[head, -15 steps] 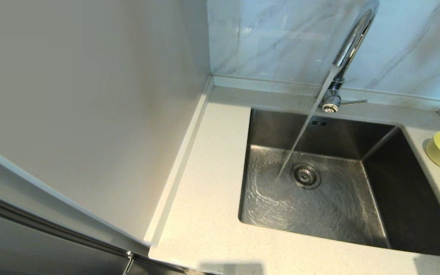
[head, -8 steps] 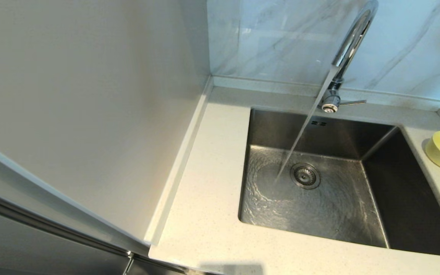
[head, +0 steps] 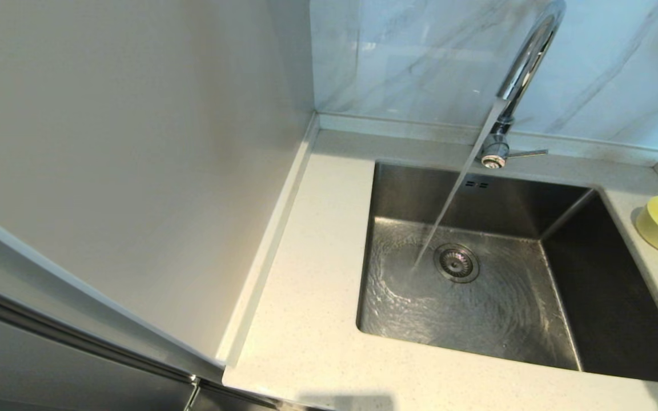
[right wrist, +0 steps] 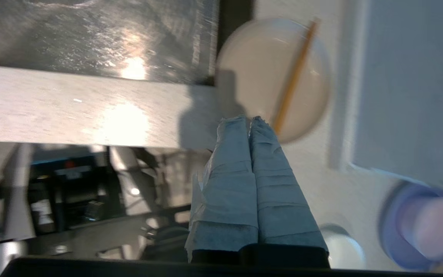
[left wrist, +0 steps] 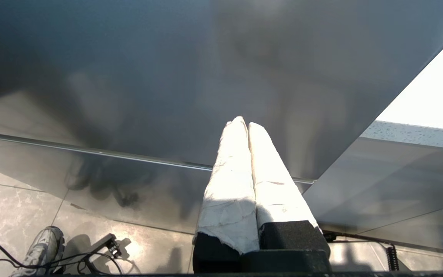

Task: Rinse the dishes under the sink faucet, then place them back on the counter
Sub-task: Turn off the faucet

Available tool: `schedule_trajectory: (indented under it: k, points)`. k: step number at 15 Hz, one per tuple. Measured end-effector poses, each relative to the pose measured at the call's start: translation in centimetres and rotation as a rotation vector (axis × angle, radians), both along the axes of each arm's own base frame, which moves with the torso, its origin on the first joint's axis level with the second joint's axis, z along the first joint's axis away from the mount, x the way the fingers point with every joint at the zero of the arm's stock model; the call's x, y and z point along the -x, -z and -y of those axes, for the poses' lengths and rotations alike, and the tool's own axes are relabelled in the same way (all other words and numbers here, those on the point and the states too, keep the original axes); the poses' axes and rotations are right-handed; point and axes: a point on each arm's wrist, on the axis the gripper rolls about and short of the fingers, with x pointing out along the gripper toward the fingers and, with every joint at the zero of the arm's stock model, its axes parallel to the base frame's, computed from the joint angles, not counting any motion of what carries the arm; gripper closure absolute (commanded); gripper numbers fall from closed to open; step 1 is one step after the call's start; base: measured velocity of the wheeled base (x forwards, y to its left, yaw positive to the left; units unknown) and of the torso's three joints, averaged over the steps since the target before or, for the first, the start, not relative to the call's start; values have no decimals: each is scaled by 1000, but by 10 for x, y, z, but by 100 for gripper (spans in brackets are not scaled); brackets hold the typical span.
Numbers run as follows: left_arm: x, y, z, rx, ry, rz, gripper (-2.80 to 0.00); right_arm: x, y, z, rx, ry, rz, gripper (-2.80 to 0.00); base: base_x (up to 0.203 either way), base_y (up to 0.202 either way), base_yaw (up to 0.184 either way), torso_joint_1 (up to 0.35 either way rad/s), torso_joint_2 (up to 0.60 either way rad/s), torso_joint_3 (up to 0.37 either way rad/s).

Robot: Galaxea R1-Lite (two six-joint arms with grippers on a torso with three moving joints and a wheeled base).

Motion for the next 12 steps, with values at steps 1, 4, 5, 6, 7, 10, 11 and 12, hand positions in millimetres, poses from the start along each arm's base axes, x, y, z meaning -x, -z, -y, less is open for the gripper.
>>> schedule_trajectory:
  k: [1, 4, 5, 6, 7, 10, 11, 12]
  points:
    - [0, 0, 0, 0, 0, 0, 0, -8, 1, -1, -35, -50, 16, 0, 0, 0, 0, 0, 0, 0]
    - [0, 0, 0, 0, 0, 0, 0, -39, 7, -4, -81, -157, 96, 0, 0, 0, 0, 0, 0, 0]
    - [0, 0, 0, 0, 1, 0, 0, -53, 12, -4, -71, -169, 108, 0, 0, 0, 0, 0, 0, 0]
    - [0, 0, 0, 0, 0, 0, 0, -70, 17, -5, -58, -178, 119, 0, 0, 0, 0, 0, 0, 0]
    - [0, 0, 0, 1, 0, 0, 0, -90, 21, -5, -49, -182, 128, 0, 0, 0, 0, 0, 0, 0]
    - [0, 0, 0, 1, 0, 0, 0, -159, 27, -6, -16, -181, 150, 0, 0, 0, 0, 0, 0, 0]
    - [0, 0, 0, 0, 1, 0, 0, -183, 30, -7, 5, -178, 149, 0, 0, 0, 0, 0, 0, 0]
    - [0, 0, 0, 1, 0, 0, 0, -208, 34, -9, 29, -176, 155, 0, 0, 0, 0, 0, 0, 0]
